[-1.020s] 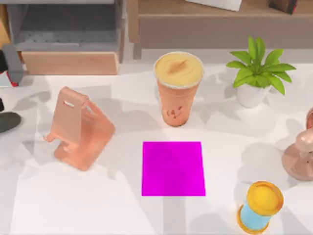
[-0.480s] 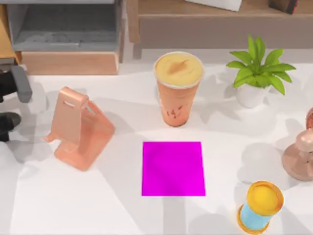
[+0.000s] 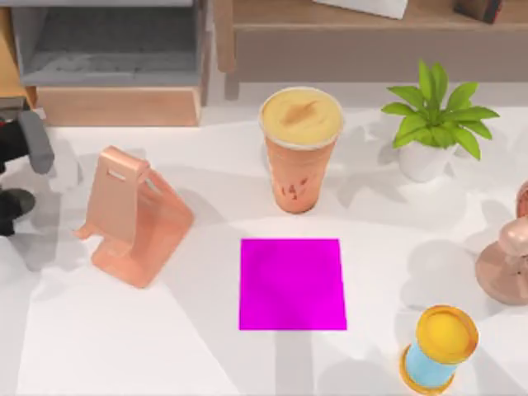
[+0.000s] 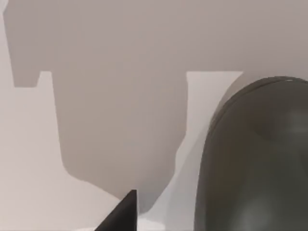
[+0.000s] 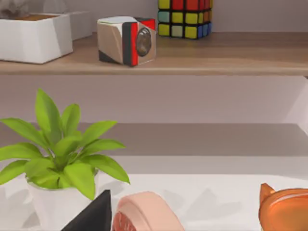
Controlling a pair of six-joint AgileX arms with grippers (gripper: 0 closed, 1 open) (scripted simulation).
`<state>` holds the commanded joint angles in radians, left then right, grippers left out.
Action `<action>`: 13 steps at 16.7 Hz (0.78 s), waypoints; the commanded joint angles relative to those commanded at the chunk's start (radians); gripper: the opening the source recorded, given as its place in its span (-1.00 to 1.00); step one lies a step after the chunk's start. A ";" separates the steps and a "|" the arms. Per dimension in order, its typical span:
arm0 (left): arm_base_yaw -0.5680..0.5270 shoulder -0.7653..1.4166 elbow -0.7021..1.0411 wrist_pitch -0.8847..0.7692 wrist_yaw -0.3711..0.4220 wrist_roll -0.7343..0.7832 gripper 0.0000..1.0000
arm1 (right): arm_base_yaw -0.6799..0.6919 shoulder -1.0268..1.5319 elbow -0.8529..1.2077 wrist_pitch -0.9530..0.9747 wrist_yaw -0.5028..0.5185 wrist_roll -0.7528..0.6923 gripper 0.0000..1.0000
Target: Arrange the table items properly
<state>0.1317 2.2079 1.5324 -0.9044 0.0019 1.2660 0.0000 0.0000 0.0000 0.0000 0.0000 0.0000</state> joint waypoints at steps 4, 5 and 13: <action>0.000 0.000 0.000 0.000 0.000 0.000 -0.66 | 0.000 0.000 0.000 0.000 0.000 0.000 1.00; 0.000 0.000 0.000 0.000 0.000 0.000 -0.81 | 0.000 0.000 0.000 0.000 0.000 0.000 1.00; 0.000 0.000 0.000 0.000 0.000 0.000 -1.00 | 0.000 0.000 0.000 0.000 0.000 0.000 1.00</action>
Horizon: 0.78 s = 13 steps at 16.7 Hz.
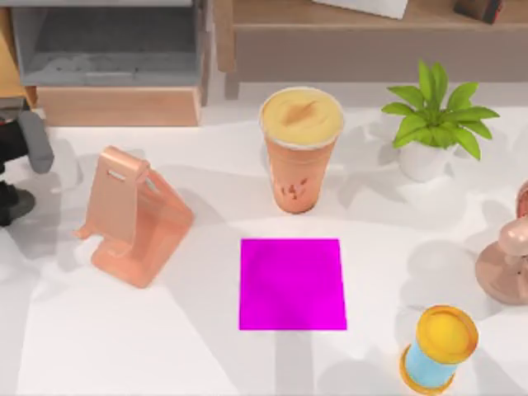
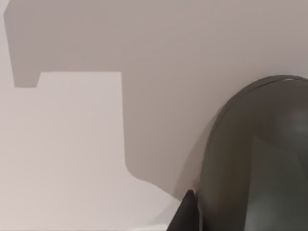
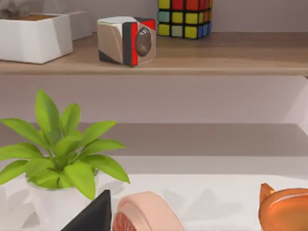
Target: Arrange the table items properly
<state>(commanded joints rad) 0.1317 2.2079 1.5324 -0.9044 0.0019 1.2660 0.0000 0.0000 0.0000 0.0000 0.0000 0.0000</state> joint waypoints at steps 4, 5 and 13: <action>-0.003 -0.020 0.016 -0.025 0.003 -0.002 -1.00 | 0.000 0.000 0.000 0.000 0.000 0.000 1.00; -0.003 -0.025 0.036 -0.048 0.003 -0.001 -1.00 | 0.000 0.000 0.000 0.000 0.000 0.000 1.00; -0.005 -0.107 0.250 -0.352 0.002 -0.006 -1.00 | 0.000 0.000 0.000 0.000 0.000 0.000 1.00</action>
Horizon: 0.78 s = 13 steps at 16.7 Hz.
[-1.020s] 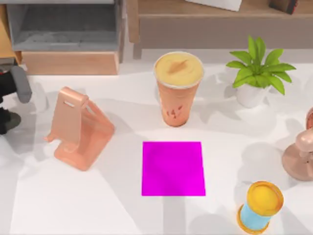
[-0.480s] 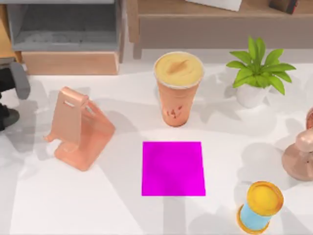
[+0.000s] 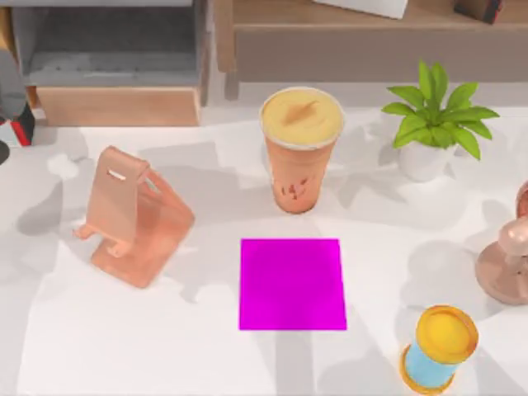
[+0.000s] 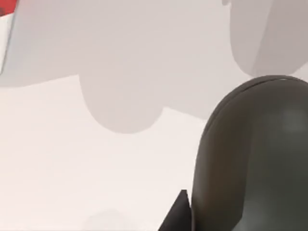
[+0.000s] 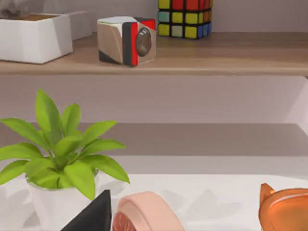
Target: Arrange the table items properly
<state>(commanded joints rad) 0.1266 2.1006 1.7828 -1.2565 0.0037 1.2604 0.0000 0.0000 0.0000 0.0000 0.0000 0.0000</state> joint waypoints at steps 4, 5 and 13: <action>0.000 -0.005 0.009 -0.010 0.000 -0.001 -1.00 | 0.000 0.000 0.000 0.000 0.000 0.000 1.00; 0.001 -0.002 0.007 -0.007 0.000 0.001 -1.00 | 0.000 0.000 0.000 0.000 0.000 0.000 1.00; -0.238 -0.141 0.049 -0.025 0.026 0.232 -1.00 | 0.000 0.000 0.000 0.000 0.000 0.000 1.00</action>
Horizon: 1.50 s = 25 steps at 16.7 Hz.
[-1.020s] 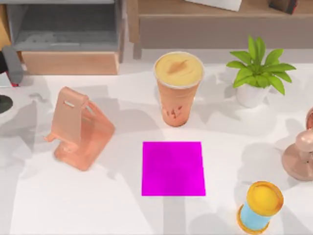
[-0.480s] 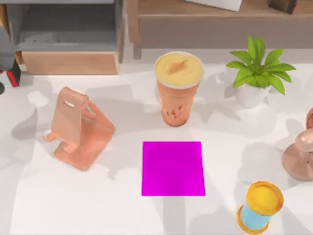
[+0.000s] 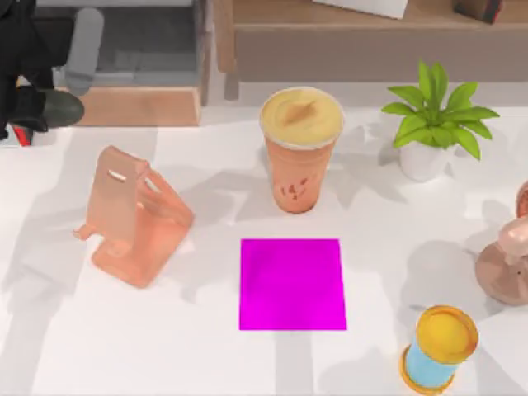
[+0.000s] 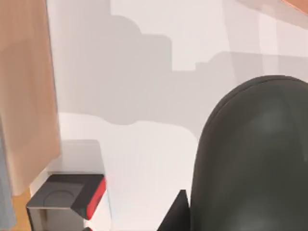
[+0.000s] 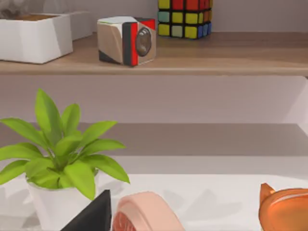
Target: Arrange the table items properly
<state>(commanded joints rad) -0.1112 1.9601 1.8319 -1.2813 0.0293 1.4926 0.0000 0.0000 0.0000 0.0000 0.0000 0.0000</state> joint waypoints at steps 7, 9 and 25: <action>-0.421 -0.059 -0.028 0.018 0.023 0.436 -1.00 | 0.000 0.000 0.000 0.000 0.000 0.000 1.00; -0.522 -0.019 -0.056 0.044 0.019 0.558 -1.00 | 0.000 0.000 0.000 0.000 0.000 0.000 1.00; -0.698 0.253 -0.153 0.236 -0.039 0.879 -1.00 | 0.000 0.000 0.000 0.000 0.000 0.000 1.00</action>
<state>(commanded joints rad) -0.8087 2.2129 1.6785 -1.0457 -0.0092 2.3714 0.0000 0.0000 0.0000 0.0000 0.0000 0.0000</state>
